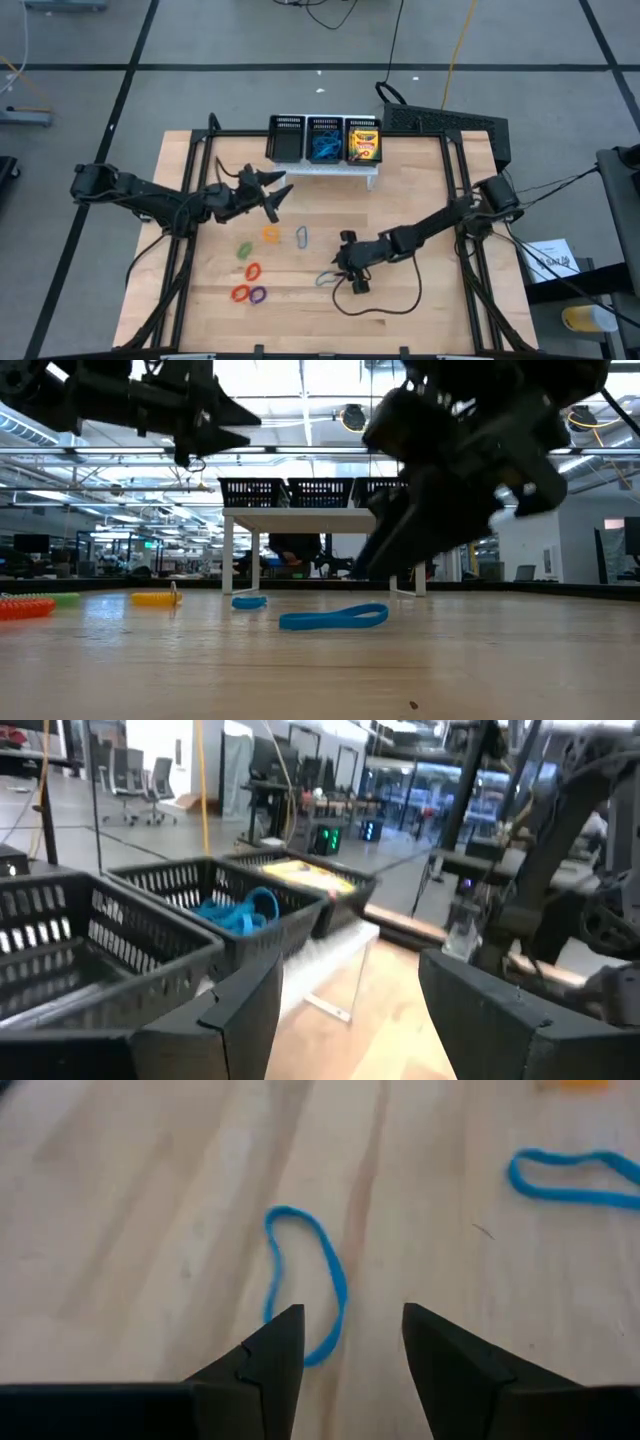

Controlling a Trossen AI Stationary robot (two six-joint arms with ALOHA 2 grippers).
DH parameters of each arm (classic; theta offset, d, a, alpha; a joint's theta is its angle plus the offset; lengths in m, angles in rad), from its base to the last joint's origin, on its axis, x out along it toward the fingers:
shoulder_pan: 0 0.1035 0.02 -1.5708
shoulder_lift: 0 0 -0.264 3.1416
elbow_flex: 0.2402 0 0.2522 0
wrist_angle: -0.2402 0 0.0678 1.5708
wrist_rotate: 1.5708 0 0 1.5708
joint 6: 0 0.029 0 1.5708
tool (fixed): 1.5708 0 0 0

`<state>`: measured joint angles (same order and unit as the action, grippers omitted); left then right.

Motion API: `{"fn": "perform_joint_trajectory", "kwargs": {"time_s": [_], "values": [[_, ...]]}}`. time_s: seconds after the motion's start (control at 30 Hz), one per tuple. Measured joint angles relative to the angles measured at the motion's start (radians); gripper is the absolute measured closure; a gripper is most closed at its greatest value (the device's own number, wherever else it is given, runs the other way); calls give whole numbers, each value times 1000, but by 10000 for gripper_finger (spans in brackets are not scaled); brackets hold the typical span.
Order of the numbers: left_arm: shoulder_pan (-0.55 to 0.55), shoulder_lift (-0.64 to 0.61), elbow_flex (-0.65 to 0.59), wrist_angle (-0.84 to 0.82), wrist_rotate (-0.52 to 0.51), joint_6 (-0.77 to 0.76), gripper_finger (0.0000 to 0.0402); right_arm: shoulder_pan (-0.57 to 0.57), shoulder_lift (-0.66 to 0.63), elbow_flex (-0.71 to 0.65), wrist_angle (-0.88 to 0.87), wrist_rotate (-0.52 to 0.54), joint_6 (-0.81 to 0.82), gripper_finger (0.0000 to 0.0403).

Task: Pick & Place Office Desk Supplies
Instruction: Put the blue rubber band into the middle black bin

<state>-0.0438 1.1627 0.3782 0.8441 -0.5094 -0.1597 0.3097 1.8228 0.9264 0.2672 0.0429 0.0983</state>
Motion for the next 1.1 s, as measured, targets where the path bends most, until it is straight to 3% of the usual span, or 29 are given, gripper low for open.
{"fn": "perform_joint_trajectory", "kwargs": {"time_s": [0.43,1.1], "values": [[-19,2,1,-4,7,-27,156,3,58,0,19,6,66,249],[-18,2,1,-10,6,-29,156,18,58,0,19,8,59,399]]}}
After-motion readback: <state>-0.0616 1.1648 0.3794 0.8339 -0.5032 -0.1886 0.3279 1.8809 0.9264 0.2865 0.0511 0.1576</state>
